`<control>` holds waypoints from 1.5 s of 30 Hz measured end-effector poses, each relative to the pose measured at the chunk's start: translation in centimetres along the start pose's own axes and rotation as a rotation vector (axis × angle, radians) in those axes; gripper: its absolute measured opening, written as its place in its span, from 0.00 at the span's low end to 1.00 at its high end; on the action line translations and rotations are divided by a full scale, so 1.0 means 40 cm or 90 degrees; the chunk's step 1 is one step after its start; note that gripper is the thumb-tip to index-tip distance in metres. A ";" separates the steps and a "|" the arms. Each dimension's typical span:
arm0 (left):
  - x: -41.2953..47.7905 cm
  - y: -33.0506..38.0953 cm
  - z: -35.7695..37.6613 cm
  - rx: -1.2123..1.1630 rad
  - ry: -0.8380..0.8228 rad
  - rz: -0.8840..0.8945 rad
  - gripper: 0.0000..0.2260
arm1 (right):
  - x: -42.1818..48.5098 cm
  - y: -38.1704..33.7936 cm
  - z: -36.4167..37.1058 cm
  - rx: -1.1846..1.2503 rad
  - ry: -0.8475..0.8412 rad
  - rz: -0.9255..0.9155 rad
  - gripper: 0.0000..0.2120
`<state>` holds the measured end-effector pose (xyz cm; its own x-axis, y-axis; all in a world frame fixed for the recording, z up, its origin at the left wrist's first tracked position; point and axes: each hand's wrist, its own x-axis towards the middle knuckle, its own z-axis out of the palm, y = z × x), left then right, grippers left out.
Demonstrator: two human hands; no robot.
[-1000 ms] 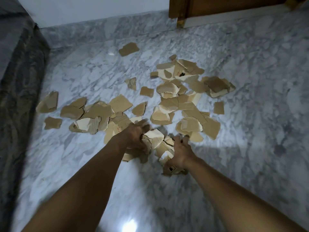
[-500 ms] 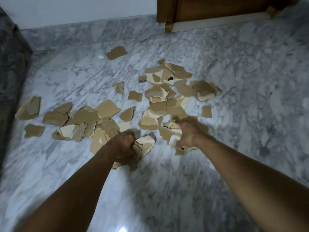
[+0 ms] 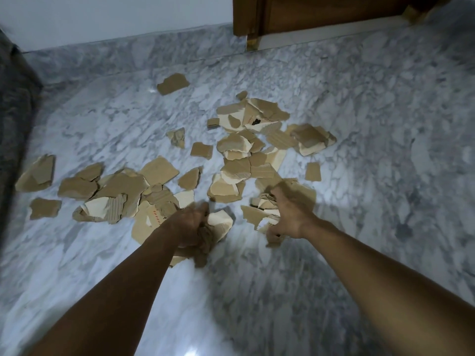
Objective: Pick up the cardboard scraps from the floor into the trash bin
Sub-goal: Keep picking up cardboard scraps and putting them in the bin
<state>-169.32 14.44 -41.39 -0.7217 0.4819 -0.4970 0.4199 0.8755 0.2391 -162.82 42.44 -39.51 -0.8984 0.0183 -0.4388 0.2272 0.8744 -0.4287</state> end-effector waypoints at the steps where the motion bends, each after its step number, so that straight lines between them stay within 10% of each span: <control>1: -0.002 0.001 -0.002 0.000 -0.018 -0.016 0.24 | -0.009 0.016 -0.016 0.021 -0.042 0.031 0.33; 11: 0.036 0.163 -0.092 -0.175 -0.107 0.051 0.20 | -0.121 0.239 -0.083 -0.091 -0.101 0.169 0.32; 16: 0.125 0.343 -0.054 -0.073 -0.050 0.158 0.34 | -0.107 0.277 -0.057 -0.097 -0.068 0.123 0.23; 23: 0.150 0.361 0.007 0.008 -0.022 0.028 0.29 | -0.109 0.304 -0.041 -0.092 -0.051 0.100 0.23; 31: 0.093 0.309 -0.005 -0.243 -0.045 0.016 0.23 | -0.132 0.295 -0.050 -0.054 -0.058 0.141 0.22; 40: -0.040 0.105 -0.039 -0.441 -0.010 -0.062 0.19 | -0.055 0.061 -0.034 0.174 -0.144 0.168 0.49; 45: -0.088 0.011 -0.012 -0.438 -0.011 -0.080 0.23 | -0.005 -0.046 0.098 0.046 0.047 0.183 0.49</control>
<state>-166.85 13.15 -39.12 -0.7310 0.3798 -0.5669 -0.1143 0.7509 0.6505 -161.59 38.92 -41.75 -0.8175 0.2972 -0.4933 0.4998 0.7917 -0.3512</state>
